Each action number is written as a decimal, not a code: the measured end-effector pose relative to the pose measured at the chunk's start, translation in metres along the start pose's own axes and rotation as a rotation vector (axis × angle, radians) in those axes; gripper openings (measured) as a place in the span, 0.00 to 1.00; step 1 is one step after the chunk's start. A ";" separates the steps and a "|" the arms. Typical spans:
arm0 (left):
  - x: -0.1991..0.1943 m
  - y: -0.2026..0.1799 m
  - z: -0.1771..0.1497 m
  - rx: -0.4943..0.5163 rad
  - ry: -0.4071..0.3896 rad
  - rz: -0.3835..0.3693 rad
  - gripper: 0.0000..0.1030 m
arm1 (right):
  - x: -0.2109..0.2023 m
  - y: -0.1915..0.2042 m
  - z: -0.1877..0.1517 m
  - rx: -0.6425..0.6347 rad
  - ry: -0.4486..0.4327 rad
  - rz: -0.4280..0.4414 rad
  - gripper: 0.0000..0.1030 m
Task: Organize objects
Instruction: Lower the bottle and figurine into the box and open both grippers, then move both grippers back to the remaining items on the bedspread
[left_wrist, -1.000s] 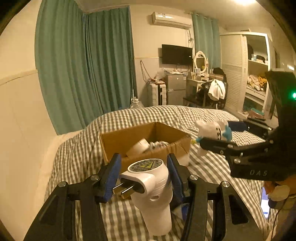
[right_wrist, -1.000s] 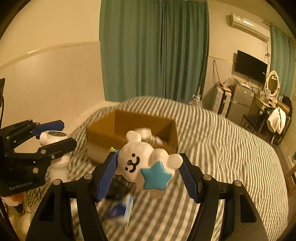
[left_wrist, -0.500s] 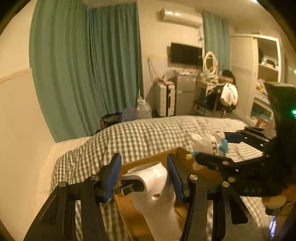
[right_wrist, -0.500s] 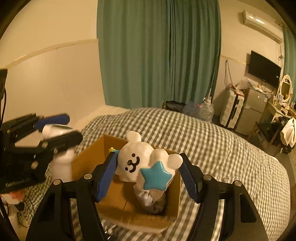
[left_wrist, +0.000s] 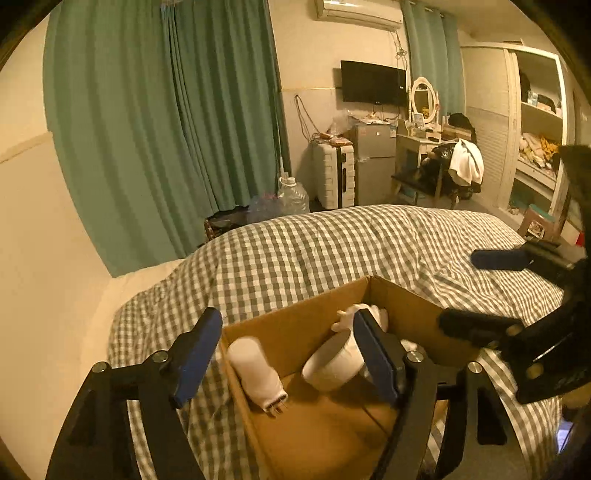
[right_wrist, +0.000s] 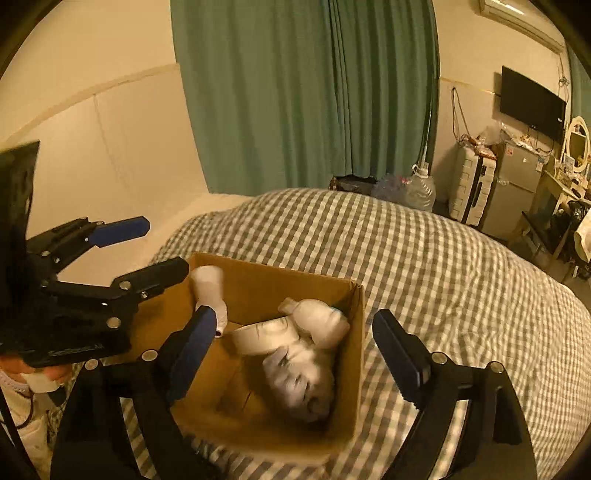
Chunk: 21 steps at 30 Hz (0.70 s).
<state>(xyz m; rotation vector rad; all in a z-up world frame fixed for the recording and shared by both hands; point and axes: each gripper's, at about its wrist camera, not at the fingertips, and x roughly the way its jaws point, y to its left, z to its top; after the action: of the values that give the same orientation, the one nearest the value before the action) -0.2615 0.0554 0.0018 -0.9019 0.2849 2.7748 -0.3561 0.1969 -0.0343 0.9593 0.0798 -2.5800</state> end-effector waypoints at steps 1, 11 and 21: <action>-0.008 0.000 -0.004 -0.008 0.004 0.002 0.83 | -0.010 0.002 -0.001 -0.008 -0.005 -0.008 0.85; -0.066 -0.001 -0.091 -0.076 0.137 0.117 0.84 | -0.083 0.067 -0.088 -0.151 0.064 -0.077 0.88; -0.078 -0.032 -0.201 -0.084 0.266 0.142 0.84 | -0.035 0.113 -0.187 -0.165 0.241 -0.009 0.88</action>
<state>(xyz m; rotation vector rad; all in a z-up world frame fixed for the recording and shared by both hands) -0.0797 0.0263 -0.1145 -1.3244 0.2855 2.8090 -0.1744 0.1389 -0.1464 1.2024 0.3566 -2.4090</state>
